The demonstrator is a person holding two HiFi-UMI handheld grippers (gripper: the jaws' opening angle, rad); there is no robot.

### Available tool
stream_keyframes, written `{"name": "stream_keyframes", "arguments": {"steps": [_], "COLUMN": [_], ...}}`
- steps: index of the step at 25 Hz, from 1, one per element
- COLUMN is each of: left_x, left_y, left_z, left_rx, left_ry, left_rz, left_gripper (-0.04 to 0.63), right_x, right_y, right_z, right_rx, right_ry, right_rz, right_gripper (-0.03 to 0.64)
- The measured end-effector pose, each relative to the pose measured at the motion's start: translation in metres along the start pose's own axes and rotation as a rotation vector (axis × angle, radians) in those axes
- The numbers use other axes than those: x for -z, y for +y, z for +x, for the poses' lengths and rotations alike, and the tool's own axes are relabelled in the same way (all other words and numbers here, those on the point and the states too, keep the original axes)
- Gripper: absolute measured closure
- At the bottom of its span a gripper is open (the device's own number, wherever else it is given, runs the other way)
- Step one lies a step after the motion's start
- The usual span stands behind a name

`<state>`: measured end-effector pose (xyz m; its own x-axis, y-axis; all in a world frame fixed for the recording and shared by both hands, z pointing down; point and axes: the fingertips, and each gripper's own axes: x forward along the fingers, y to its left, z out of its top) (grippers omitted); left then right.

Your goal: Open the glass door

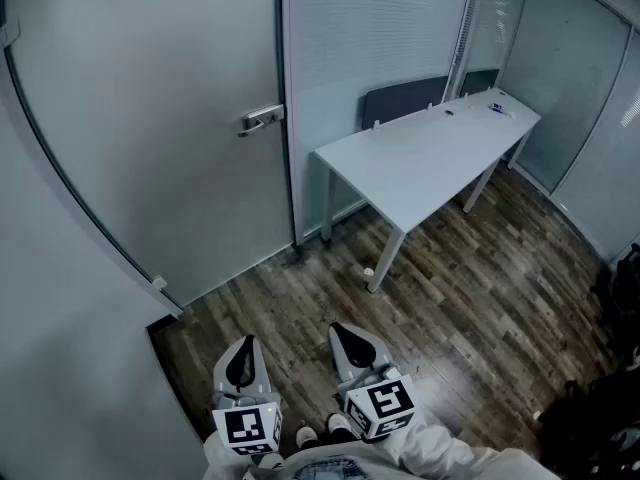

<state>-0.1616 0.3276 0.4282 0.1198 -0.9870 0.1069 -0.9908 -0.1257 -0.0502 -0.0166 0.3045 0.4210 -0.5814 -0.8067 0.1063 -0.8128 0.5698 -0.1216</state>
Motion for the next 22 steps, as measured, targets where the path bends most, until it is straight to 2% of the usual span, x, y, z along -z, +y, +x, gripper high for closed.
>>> {"name": "stream_keyframes", "arguments": {"steps": [13, 22], "left_x": [0.014, 0.009], "left_y": [-0.021, -0.049], "left_z": [0.009, 0.03], "left_rx": [0.007, -0.01], "left_ry": [0.036, 0.035], "left_rz": [-0.002, 0.03], "left_gripper": [0.591, 0.591], "right_x": [0.009, 0.005], "right_y": [-0.022, -0.062], "right_z": [-0.007, -0.01], "right_rx": [0.006, 0.0], "right_ry": [0.006, -0.004], "right_rz": [0.044, 0.055], "right_gripper": [0.615, 0.615]}}
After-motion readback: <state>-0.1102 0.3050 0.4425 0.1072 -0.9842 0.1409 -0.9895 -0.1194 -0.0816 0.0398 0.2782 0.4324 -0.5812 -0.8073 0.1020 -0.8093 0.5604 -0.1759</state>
